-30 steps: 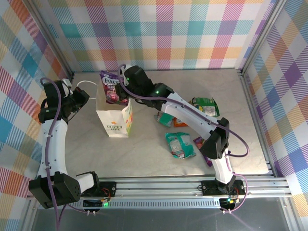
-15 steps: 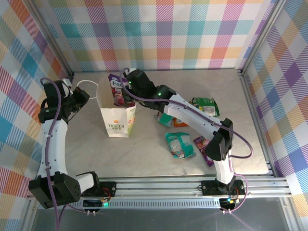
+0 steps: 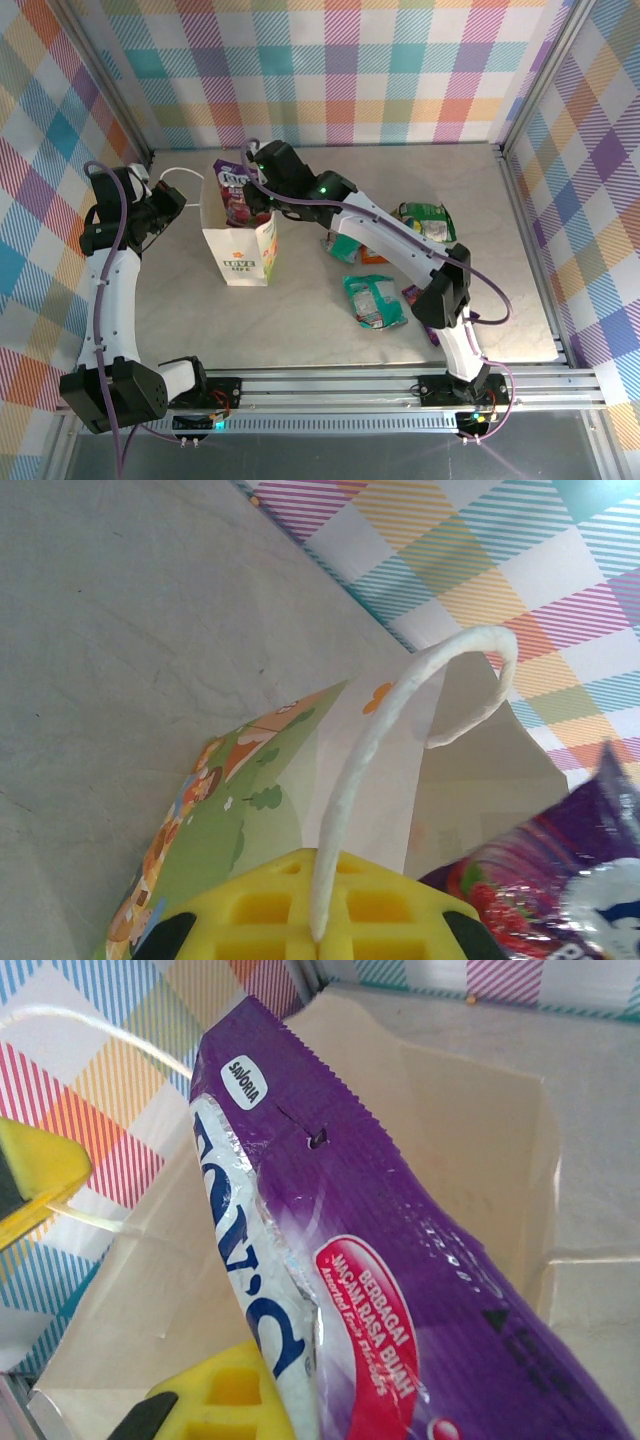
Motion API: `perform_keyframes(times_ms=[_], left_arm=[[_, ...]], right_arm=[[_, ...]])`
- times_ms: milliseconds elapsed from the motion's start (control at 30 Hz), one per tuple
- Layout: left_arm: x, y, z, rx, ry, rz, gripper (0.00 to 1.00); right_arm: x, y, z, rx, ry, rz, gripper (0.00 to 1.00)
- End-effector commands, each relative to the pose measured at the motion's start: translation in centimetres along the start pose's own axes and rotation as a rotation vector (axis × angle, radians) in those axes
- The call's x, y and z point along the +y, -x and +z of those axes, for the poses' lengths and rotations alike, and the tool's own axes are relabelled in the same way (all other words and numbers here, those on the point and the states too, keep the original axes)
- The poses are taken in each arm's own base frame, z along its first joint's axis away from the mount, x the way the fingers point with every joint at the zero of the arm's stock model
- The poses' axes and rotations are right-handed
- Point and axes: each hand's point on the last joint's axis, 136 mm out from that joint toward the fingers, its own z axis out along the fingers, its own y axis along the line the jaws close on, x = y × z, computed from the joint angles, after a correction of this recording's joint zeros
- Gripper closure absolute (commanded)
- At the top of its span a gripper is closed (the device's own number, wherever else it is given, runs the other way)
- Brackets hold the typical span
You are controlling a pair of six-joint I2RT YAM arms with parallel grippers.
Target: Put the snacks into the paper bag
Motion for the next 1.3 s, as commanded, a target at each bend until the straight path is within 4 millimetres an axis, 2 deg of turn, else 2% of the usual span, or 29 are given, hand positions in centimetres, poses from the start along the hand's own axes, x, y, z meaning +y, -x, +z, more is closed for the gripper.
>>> perform_keyframes(times_ms=[0, 233, 433, 633, 767, 800, 1000, 1267], left_arm=[[0.4, -0.4, -0.7, 0.007, 0.004, 0.003, 1.00], [0.4, -0.4, -0.6, 0.008, 0.001, 0.002, 1.00], [0.4, -0.5, -0.6, 0.006, 0.001, 0.004, 1.00], [0.5, -0.7, -0.5, 0.011, 0.001, 0.002, 1.00], [0.4, -0.7, -0.6, 0.012, -0.004, 0.004, 1.00], [0.4, -0.7, -0.6, 0.013, -0.004, 0.005, 1.00], [0.4, -0.8, -0.7, 0.014, -0.005, 0.009, 1.00], [0.4, -0.9, -0.8, 0.016, -0.008, 0.011, 1.00]], right_arm=[[0.2, 0.2, 0.1, 0.015, 0.017, 0.035, 0.97], [-0.2, -0.7, 1.1, 0.057, 0.008, 0.056, 0.91], [-0.5, -0.5, 1.4, 0.051, -0.009, 0.075, 0.80], [-0.3, -0.4, 1.5, 0.049, 0.004, 0.083, 0.75], [-0.3, -0.3, 1.4, 0.048, 0.000, 0.082, 0.59], [-0.4, -0.3, 1.3, 0.047, -0.005, 0.083, 0.58], [-0.2, 0.2, 0.6, 0.038, 0.003, 0.079, 0.57], [1.1, 0.9, -1.2, 0.028, 0.066, 0.072, 0.56]])
